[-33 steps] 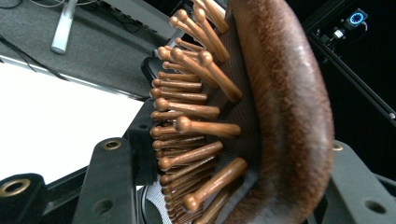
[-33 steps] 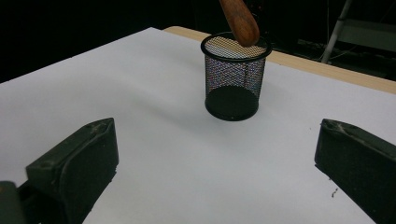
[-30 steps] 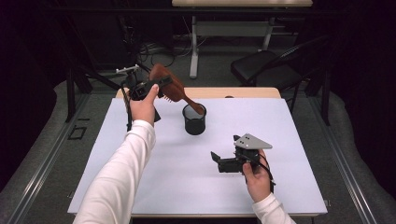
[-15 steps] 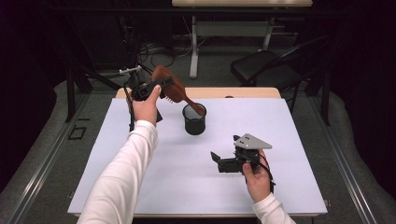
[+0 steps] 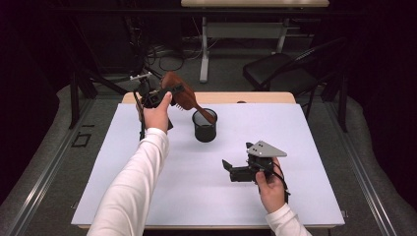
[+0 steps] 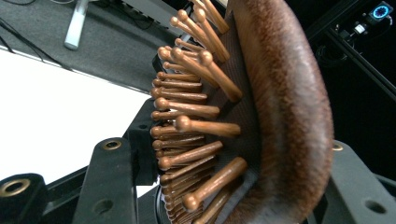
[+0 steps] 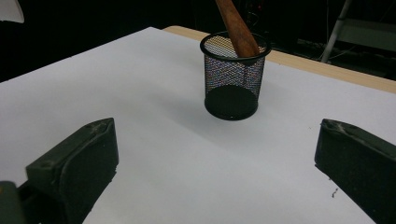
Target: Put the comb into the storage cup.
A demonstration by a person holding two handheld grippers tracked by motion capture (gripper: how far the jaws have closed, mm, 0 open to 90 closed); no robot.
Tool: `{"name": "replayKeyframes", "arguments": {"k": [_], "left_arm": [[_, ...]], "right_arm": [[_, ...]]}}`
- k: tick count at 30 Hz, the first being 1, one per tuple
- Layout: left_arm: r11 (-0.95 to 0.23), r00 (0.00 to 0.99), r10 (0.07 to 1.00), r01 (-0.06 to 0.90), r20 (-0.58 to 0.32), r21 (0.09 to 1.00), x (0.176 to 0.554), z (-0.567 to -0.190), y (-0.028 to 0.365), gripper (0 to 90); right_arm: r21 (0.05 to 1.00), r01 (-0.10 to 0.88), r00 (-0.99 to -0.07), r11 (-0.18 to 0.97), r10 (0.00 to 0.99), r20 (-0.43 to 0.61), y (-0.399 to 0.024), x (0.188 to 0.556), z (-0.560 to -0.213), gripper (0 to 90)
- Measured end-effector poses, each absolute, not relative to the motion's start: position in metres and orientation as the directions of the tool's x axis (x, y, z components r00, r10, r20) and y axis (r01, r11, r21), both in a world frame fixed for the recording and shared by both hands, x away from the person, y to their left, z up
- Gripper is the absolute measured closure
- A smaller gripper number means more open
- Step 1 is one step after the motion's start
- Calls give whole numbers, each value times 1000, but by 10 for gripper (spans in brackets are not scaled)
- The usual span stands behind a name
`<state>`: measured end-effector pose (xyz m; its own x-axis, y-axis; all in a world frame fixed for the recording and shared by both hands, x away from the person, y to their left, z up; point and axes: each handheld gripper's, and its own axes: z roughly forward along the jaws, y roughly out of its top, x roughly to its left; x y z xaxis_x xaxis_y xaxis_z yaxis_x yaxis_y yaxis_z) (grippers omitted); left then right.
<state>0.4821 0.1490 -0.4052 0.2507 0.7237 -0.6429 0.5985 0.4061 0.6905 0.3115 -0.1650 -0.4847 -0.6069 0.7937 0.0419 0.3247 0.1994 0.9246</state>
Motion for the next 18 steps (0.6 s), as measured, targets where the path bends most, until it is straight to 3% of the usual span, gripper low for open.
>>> {"name": "replayKeyframes", "arguments": {"k": [18], "left_arm": [[393, 233, 739, 612, -632, 686, 486, -420, 144, 472]], "right_arm": [[924, 326, -607, 201, 794, 42, -165, 312, -485, 0]]}}
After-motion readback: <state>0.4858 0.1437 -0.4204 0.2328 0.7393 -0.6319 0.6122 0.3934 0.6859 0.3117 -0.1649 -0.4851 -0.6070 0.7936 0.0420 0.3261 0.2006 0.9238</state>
